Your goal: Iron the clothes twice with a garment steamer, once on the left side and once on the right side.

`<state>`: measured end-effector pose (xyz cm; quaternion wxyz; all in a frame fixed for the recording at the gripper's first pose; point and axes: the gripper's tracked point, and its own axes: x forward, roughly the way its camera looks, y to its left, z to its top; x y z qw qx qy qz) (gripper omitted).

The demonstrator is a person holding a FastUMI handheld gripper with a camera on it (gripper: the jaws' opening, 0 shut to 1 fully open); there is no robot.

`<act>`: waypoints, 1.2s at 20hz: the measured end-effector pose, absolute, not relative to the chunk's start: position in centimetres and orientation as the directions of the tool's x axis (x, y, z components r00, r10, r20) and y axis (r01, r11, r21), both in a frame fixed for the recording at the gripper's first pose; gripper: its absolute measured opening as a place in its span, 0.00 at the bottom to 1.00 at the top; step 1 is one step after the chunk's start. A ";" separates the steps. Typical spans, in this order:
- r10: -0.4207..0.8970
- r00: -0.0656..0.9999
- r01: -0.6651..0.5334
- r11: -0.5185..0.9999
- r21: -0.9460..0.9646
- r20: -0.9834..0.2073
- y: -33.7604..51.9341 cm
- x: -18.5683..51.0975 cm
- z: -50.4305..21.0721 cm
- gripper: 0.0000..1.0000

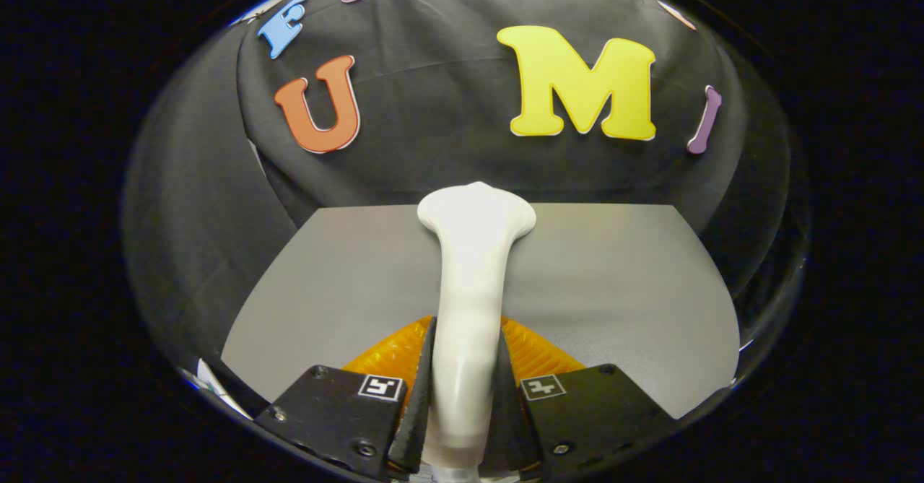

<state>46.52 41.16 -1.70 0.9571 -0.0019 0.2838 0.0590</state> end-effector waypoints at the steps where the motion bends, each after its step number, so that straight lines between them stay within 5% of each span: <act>1: 0.134 0.826 -0.120 0.991 0.062 -0.548 41.3 46.4 -1.6 0.44; 14: 0.317 0.846 -0.259 0.947 0.189 -0.428 38.3 38.0 4.3 0.39; 24: 0.295 0.941 -0.261 0.945 0.199 -0.165 30.2 28.3 11.2 0.39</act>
